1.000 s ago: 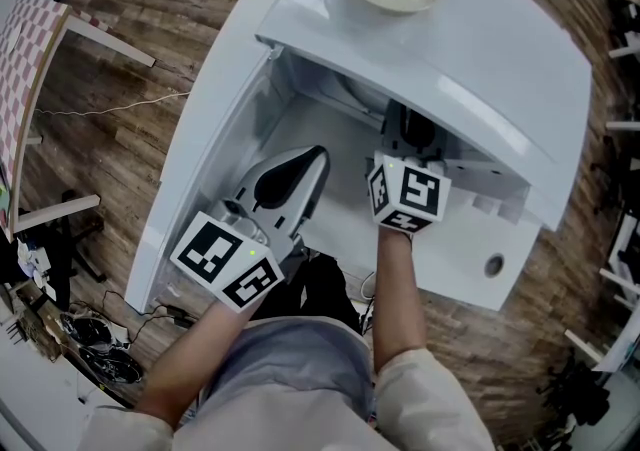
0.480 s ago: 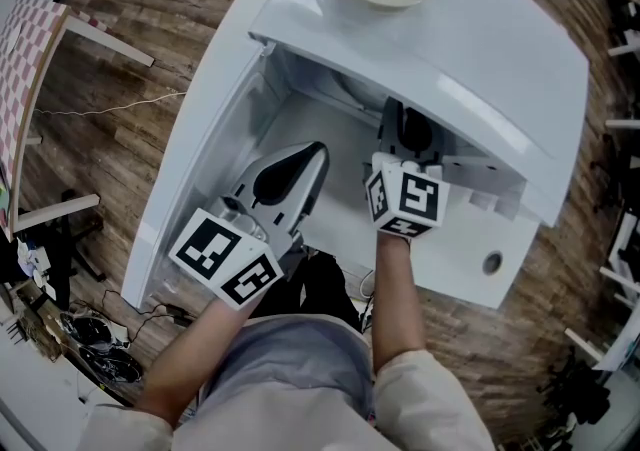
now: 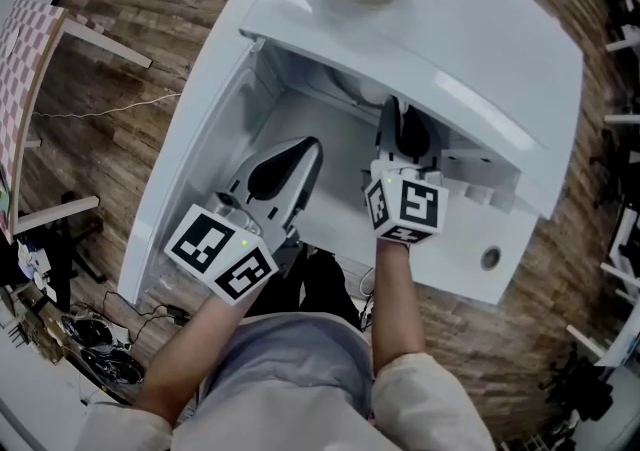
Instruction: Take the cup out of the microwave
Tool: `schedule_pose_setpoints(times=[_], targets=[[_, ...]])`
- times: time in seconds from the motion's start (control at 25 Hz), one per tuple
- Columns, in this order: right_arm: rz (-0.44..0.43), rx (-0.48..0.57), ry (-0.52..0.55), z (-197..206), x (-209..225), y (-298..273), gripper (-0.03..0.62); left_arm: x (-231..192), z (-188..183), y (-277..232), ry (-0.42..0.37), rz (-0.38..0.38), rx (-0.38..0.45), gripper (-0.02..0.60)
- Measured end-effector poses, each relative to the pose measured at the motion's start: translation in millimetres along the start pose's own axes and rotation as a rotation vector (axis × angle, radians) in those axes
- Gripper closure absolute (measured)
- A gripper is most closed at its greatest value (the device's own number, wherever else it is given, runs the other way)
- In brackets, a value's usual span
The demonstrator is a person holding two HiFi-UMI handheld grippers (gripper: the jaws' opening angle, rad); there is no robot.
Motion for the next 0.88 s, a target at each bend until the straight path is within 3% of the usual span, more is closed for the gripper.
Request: schedule_pose_setpoints(times=[0.88], targets=[[-0.059,-0.016,0.012,1,-2,38,0.522,18,6,2,0.000,0.004,-0.004,0.571]])
Point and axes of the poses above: the fingertips, and each gripper's own axes: y backward along the fingers, x to its right, z out of its underside, the point moved 9 cm from there along y, backward along the fingers, and after that the axes turned 7 degrees about -y, right-handed, at the moved point
